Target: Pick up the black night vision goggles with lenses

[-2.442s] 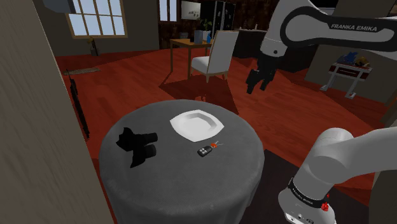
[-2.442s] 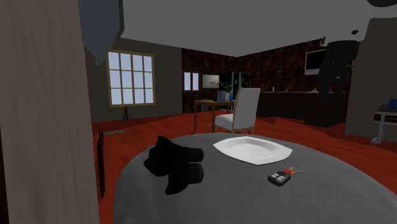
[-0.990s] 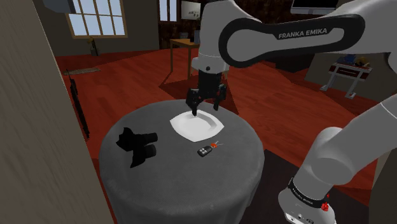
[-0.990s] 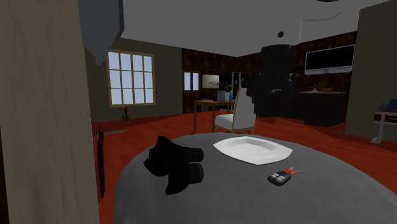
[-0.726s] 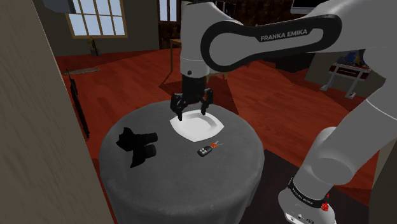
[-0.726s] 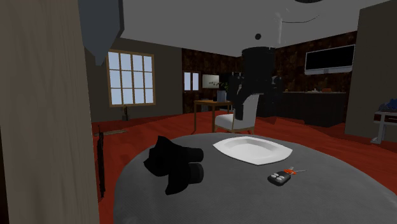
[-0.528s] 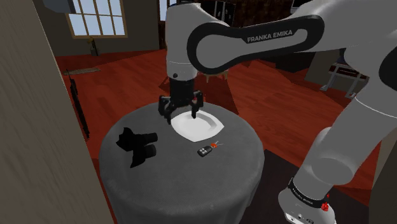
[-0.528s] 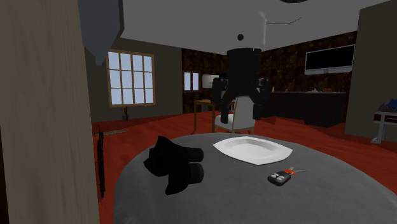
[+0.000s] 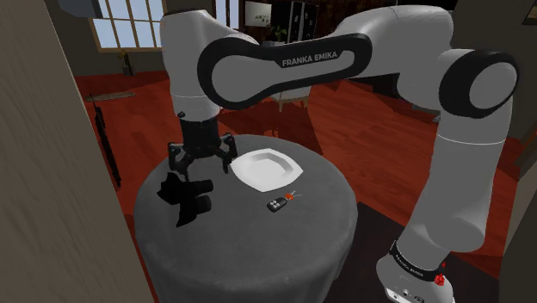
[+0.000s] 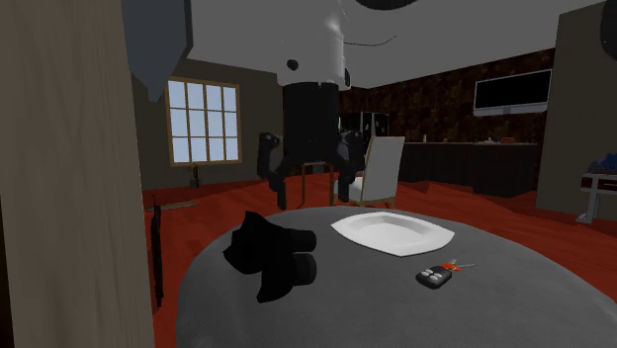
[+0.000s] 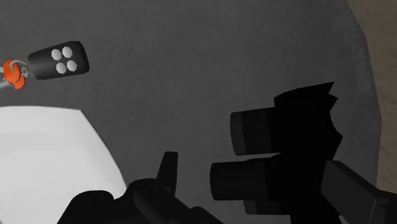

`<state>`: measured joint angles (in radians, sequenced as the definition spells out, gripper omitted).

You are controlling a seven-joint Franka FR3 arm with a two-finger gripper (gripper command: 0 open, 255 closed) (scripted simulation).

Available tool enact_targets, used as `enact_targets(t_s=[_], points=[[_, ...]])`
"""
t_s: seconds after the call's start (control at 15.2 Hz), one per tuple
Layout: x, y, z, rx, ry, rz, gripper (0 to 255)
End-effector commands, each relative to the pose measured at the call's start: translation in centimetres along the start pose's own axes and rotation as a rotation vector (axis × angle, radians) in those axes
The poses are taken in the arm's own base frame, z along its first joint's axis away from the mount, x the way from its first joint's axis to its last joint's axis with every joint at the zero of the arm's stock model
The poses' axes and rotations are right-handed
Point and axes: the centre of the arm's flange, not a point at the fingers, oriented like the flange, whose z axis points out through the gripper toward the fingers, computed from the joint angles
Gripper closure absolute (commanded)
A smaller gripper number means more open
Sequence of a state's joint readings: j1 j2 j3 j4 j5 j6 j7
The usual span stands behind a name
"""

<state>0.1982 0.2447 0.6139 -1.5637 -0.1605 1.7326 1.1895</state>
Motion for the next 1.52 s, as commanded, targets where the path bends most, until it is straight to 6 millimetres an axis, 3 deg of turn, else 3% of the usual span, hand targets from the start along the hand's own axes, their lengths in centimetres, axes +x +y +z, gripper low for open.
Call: enact_targets(t_s=[0.0, 0.13, 0.66, 0.79, 0.86, 1.45], points=[[0.5, -2.8, 0.7, -0.004, -0.005, 0.014, 0], [0.7, -5.4, 1.2, -0.008, -0.011, 0.024, 0], [0.7, -5.8, 5.2, -0.008, -0.012, 0.025, 0], [0.7, -5.8, 5.2, -0.008, -0.012, 0.025, 0], [0.7, -5.8, 5.2, -0.008, -0.012, 0.025, 255], [0.7, -5.8, 5.2, -0.008, -0.012, 0.025, 255]])
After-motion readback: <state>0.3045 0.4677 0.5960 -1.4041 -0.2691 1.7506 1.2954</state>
